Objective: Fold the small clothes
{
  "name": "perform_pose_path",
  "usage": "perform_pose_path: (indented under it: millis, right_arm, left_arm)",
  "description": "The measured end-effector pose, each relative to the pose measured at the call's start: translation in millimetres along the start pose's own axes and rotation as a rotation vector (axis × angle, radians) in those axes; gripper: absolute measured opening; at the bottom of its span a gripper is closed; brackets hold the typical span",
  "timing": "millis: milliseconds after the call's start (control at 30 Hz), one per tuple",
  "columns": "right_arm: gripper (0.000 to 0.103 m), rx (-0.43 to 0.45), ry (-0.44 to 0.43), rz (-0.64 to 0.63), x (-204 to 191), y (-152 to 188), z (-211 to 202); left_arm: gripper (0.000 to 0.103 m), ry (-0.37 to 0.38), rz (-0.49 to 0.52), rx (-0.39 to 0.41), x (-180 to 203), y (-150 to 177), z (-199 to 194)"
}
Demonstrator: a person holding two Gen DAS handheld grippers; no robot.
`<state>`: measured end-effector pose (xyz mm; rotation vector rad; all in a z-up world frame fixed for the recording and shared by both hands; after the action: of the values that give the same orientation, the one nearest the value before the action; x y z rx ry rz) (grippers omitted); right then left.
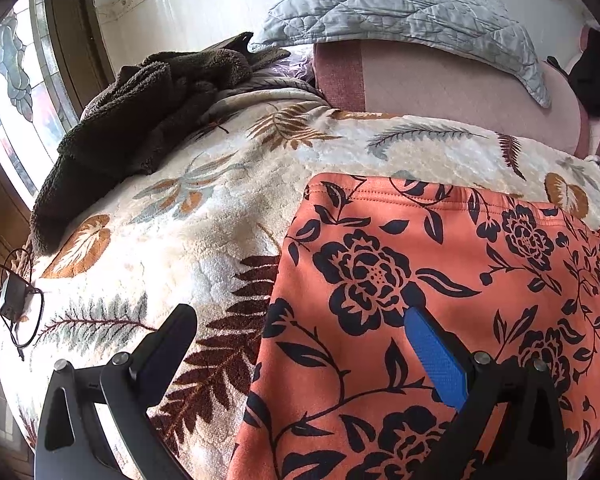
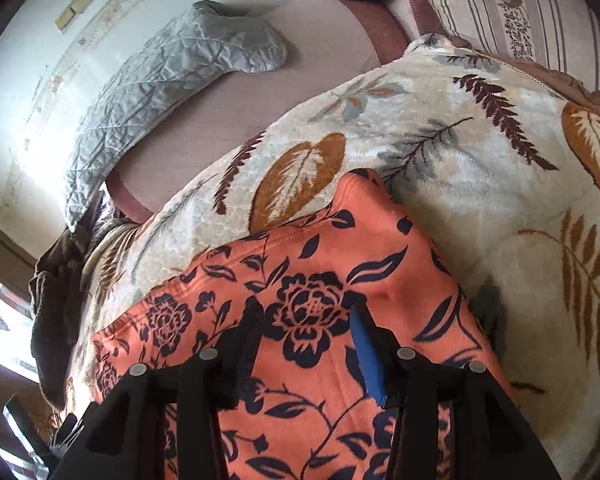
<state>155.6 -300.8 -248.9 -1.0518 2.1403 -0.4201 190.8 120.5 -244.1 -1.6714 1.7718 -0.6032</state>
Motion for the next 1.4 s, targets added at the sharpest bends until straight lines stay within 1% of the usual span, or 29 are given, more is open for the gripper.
perform_pose_path:
  millis: [67, 133, 233, 267, 300, 333, 400, 433, 467, 533, 667, 733, 767, 833, 900, 933, 967, 1000, 1033, 1100, 1200, 1267, 1400]
  right_arm:
    - [0.049, -0.019, -0.016, -0.012, -5, 10, -6]
    - [0.049, -0.035, -0.015, -0.018, -4, 19, -8]
    - [0.049, -0.069, 0.024, -0.010, 9, 32, -4]
    - [0.048, -0.090, 0.040, 0.005, 18, 38, -1]
    - [0.048, -0.106, 0.038, 0.029, 26, 43, 1]
    - [0.049, -0.107, 0.014, 0.053, 30, 45, 1]
    - [0.048, -0.077, -0.006, 0.060, 31, 45, -11]
    - [0.049, -0.049, -0.017, 0.060, 32, 45, -20]
    - [0.051, -0.022, -0.031, 0.062, 32, 45, -30]
    - [0.052, 0.016, -0.054, 0.088, 39, 47, -47]
    - [0.053, 0.054, -0.123, 0.166, 51, 51, -75]
    - [0.054, 0.080, -0.174, 0.173, 50, 51, -88]
    - [0.054, 0.085, -0.176, 0.164, 49, 52, -93]
    - [0.054, 0.072, -0.130, 0.154, 53, 54, -91]
    - [0.051, 0.012, -0.070, 0.171, 64, 63, -75]
    - [0.043, -0.044, -0.017, 0.191, 75, 71, -63]
    - [0.029, -0.088, 0.025, 0.210, 85, 80, -54]
    - [0.028, -0.084, 0.034, 0.213, 89, 82, -53]
    - [0.028, -0.072, 0.039, 0.201, 86, 80, -57]
    - [0.032, -0.058, 0.050, 0.155, 75, 72, -61]
    - [0.032, -0.020, 0.014, 0.128, 54, 48, -60]
    - [0.032, -0.022, 0.013, 0.115, 43, 28, -47]
    - [0.032, 0.013, 0.027, 0.070, 29, -22, -6]
  left_arm:
    - [0.103, -0.001, 0.015, -0.024, 2, 7, 2]
    - [0.103, -0.009, 0.040, -0.066, 5, 16, 7]
    - [0.103, -0.017, 0.071, -0.133, 8, 33, 17]
    - [0.103, -0.012, 0.070, -0.132, 7, 34, 17]
    - [0.103, -0.007, 0.070, -0.128, 6, 34, 16]
    - [0.103, -0.005, 0.073, -0.124, 5, 33, 14]
    - [0.103, -0.005, 0.062, -0.110, 1, 31, 8]
    - [0.103, 0.000, 0.051, -0.103, -2, 29, 5]
    - [0.103, 0.009, 0.037, -0.096, -4, 28, 3]
    - [0.103, 0.021, 0.016, -0.085, -10, 24, -2]
    - [0.103, 0.020, -0.013, -0.062, -21, 20, -10]
    - [0.103, 0.031, -0.034, -0.057, -26, 19, -13]
    - [0.103, 0.033, -0.037, -0.060, -27, 20, -13]
    - [0.103, 0.018, -0.034, -0.077, -30, 23, -10]
    - [0.103, 0.001, -0.013, -0.115, -30, 31, -3]
    - [0.103, -0.015, 0.003, -0.139, -30, 36, 2]
    - [0.103, -0.024, 0.016, -0.160, -30, 42, 5]
    - [0.103, -0.017, 0.015, -0.170, -30, 45, 7]
    - [0.103, -0.011, 0.006, -0.168, -31, 46, 5]
    - [0.103, -0.003, 0.002, -0.152, -31, 44, 0]
    - [0.103, 0.006, 0.004, -0.110, -31, 39, -9]
    - [0.103, 0.009, 0.000, -0.087, -30, 33, -12]
    - [0.103, 0.005, 0.001, -0.058, -31, 25, -12]
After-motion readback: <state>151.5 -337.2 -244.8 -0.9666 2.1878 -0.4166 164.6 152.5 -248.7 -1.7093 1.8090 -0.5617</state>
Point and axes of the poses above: each gripper's, at about its wrist camera, not at the fingertips, and z roughly the way its jaws point, x to its right, y to its underside, the point moved 9 cm from there along z, roughly the way its jaws point, and after that the axes turned 4 degrees about x, right-handed, at the moved point
